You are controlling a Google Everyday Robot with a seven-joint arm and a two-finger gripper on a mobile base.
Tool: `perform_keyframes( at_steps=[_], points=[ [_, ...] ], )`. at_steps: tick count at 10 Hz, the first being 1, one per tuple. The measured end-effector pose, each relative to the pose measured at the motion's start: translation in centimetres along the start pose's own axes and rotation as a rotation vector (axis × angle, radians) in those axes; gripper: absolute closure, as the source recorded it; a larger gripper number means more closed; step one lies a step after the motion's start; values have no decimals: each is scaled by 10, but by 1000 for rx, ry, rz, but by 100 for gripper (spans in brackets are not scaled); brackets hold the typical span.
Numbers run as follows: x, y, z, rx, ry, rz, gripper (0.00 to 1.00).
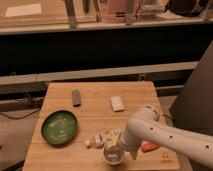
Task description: Pick up the ceramic cup
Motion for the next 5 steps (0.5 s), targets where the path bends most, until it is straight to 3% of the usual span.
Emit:
perform_keyframes(
  at_steps=[3,4,5],
  points=[
    [-2,2,7,-23,82,-4,20],
    [-1,1,10,-28,86,-1,21],
    [2,-1,13,-31,81,0,29]
  ],
)
